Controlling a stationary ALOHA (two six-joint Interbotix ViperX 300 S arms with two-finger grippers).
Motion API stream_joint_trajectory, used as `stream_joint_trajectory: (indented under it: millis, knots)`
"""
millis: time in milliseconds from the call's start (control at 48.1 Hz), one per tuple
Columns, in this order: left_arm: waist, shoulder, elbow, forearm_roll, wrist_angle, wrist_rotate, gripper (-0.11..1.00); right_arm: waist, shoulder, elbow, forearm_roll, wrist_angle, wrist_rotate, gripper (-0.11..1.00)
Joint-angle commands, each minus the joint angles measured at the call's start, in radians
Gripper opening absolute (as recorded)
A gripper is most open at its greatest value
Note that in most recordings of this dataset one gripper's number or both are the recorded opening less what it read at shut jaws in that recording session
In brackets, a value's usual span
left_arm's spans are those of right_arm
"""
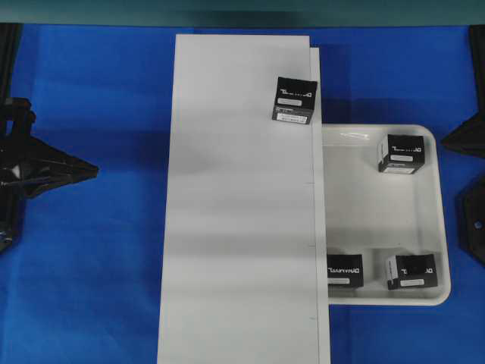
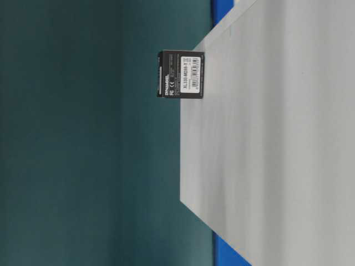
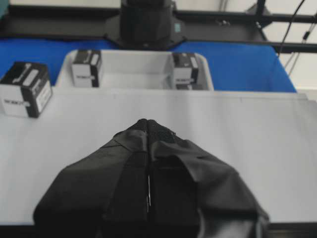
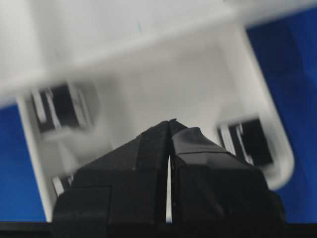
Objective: Place the box from the white plastic tray onto the white base.
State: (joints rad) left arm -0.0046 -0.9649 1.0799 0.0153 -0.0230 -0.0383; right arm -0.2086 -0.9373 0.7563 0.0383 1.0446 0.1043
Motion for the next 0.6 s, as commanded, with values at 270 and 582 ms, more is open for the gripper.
stream_joint_trajectory:
  millis: [270,582]
  knots:
    - [-0.002,-0.002,-0.048,0.002,0.054,-0.037,-0.07,-0.025,0.156,-0.018,-0.083,0.140,-0.077,0.00]
    - [-0.002,-0.023,-0.057,0.002,0.060,-0.037,-0.07,-0.133,0.307,0.011,-0.118,0.143,-0.216,0.03]
